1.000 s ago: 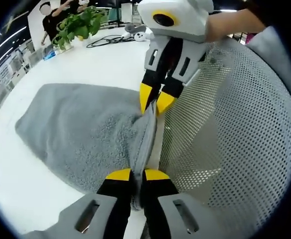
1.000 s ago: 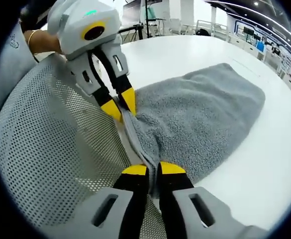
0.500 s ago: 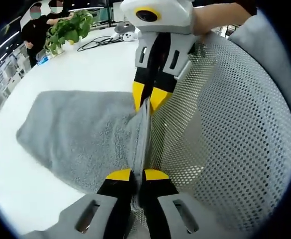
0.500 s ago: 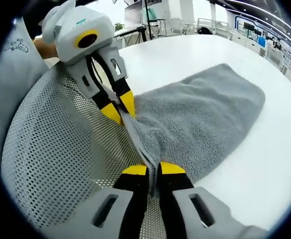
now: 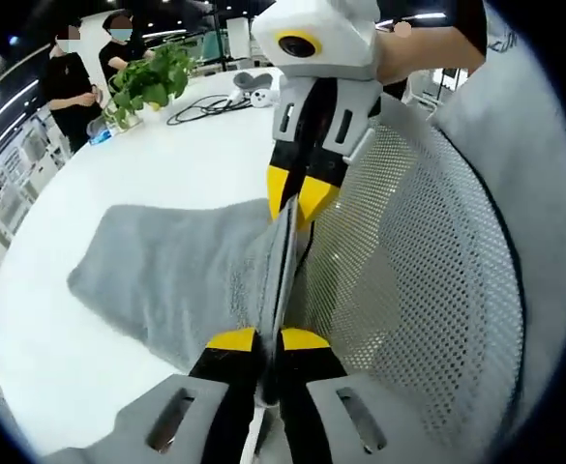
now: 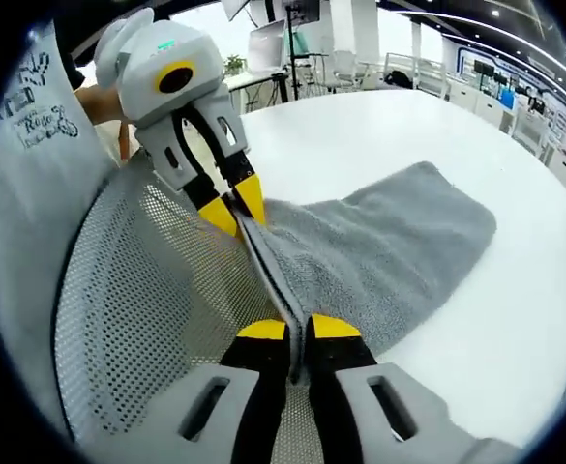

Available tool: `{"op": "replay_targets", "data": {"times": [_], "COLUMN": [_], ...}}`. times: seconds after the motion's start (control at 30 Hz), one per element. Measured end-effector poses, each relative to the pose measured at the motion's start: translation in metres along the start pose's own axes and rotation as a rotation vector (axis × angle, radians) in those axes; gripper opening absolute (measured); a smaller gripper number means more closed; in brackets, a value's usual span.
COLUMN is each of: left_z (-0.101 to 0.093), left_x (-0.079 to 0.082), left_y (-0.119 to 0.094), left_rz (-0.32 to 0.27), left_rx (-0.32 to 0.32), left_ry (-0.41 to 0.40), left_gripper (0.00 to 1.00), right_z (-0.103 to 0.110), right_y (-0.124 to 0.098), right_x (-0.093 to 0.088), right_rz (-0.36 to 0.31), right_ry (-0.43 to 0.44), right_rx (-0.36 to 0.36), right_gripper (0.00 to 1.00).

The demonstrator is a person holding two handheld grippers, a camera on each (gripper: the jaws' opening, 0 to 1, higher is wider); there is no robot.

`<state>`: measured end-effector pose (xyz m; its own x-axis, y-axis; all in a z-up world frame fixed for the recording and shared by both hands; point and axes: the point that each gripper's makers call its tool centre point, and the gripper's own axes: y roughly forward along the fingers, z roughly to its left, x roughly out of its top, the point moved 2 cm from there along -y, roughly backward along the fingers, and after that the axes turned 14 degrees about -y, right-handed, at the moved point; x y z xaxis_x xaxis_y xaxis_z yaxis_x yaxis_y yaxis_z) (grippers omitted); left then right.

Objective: Fold the towel on the table until its edges align and the towel forms a compact rectangular stack.

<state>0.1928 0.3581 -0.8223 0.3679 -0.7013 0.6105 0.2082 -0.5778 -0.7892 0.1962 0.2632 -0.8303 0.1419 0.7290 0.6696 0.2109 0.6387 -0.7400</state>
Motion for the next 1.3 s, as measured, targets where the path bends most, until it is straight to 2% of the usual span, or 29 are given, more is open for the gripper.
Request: {"op": "replay_targets", "data": {"times": [0.17, 0.33, 0.7, 0.8, 0.93, 1.3], "left_z": [0.001, 0.0, -0.005, -0.005, -0.006, -0.013], "left_x": [0.009, 0.02, 0.035, 0.041, 0.046, 0.05], "left_y": [-0.015, -0.027, -0.049, -0.058, -0.067, -0.081], "left_rz": [-0.026, -0.042, -0.075, -0.111, -0.131, -0.134], "left_rx": [-0.008, -0.003, -0.022, -0.039, -0.048, -0.058], "left_ry": [-0.02, -0.002, -0.003, -0.036, -0.052, -0.04], "left_gripper": [0.07, 0.07, 0.07, 0.07, 0.07, 0.07], "right_z": [-0.001, -0.002, 0.001, 0.002, 0.003, 0.014], "right_y": [-0.01, -0.022, -0.047, -0.053, -0.062, -0.069], "right_x": [0.01, 0.021, 0.041, 0.044, 0.051, 0.061], "right_rz": [-0.016, -0.031, -0.047, -0.058, -0.085, -0.092], "right_ry": [0.0, -0.006, -0.027, -0.02, -0.001, -0.011], "right_rx": [0.001, -0.004, 0.0, 0.007, 0.015, 0.069], "right_gripper": [0.04, 0.04, 0.04, 0.04, 0.04, 0.04]}}
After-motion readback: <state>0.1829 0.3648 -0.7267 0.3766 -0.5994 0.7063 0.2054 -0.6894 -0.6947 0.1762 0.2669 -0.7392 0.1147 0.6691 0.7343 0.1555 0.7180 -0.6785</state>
